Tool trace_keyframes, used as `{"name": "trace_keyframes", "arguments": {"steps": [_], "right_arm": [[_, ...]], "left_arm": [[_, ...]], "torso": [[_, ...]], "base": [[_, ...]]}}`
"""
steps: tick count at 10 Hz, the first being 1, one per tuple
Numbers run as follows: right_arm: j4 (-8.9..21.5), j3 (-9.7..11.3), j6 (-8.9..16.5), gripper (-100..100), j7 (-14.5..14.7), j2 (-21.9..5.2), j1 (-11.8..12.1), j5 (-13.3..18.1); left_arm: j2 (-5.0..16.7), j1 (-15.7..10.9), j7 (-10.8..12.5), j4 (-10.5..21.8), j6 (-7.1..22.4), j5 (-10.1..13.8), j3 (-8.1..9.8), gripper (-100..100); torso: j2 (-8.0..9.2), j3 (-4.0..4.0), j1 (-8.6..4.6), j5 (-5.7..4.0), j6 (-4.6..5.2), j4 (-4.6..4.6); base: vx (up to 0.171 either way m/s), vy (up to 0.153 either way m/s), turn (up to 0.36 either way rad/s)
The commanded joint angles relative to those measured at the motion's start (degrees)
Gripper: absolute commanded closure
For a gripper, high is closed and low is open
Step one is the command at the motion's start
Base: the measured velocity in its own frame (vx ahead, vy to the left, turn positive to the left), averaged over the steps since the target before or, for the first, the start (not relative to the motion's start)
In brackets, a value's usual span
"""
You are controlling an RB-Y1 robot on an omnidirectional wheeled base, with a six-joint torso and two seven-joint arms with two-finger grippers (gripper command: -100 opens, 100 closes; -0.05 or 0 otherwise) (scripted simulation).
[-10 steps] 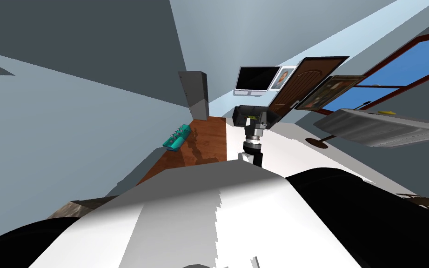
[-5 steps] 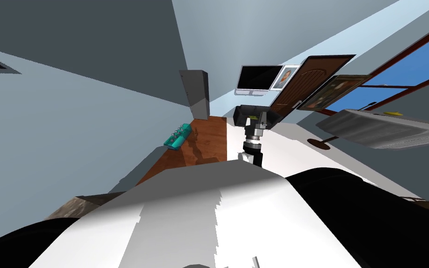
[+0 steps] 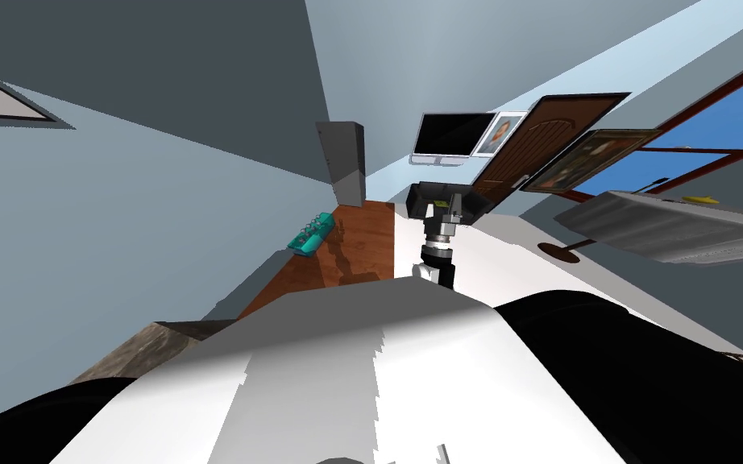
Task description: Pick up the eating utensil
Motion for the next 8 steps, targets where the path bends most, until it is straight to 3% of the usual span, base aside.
{"name": "trace_keyframes", "arguments": {"steps": [1, 2, 4, 5, 8], "right_arm": [[0.00, 0.00, 0.00, 0, 0.00, 0.00, 0.00, 0.00], [0.00, 0.00, 0.00, 0, 0.00, 0.00, 0.00, 0.00], [0.00, 0.00, 0.00, 0, 0.00, 0.00, 0.00, 0.00], [0.00, 0.00, 0.00, 0, 0.00, 0.00, 0.00, 0.00], [0.00, 0.00, 0.00, 0, 0.00, 0.00, 0.00, 0.00]], "left_arm": [[0.15, 0.11, -0.73, -2.32, 0.99, 0.91, 0.12, 100], [1.39, 1.05, -3.32, -3.65, 3.51, 3.44, 1.17, 100], [1.39, 1.05, -3.62, -6.82, 4.65, 4.36, 1.17, 100], [2.63, 1.99, -6.39, -8.55, 7.40, 6.95, 2.22, 100], [2.63, 1.99, -6.51, -11.32, 8.30, 7.80, 2.22, 100]], "torso": [[0.00, 0.00, 0.00, 0.00, 0.00, 0.00], [-0.10, -0.05, -0.03, 0.02, 0.05, -0.01], [-0.03, -0.02, -0.09, -0.03, 0.00, -0.01], [-0.12, -0.07, -0.07, -0.01, 0.04, -0.02], [-0.11, -0.07, -0.07, -0.02, 0.03, -0.03]], "base": [[-0.025, 0.004, 0.003], [-0.048, -0.003, 0.069], [-0.037, 0.005, 0.031], [-0.042, 0.002, 0.070], [-0.026, 0.009, 0.016]]}}
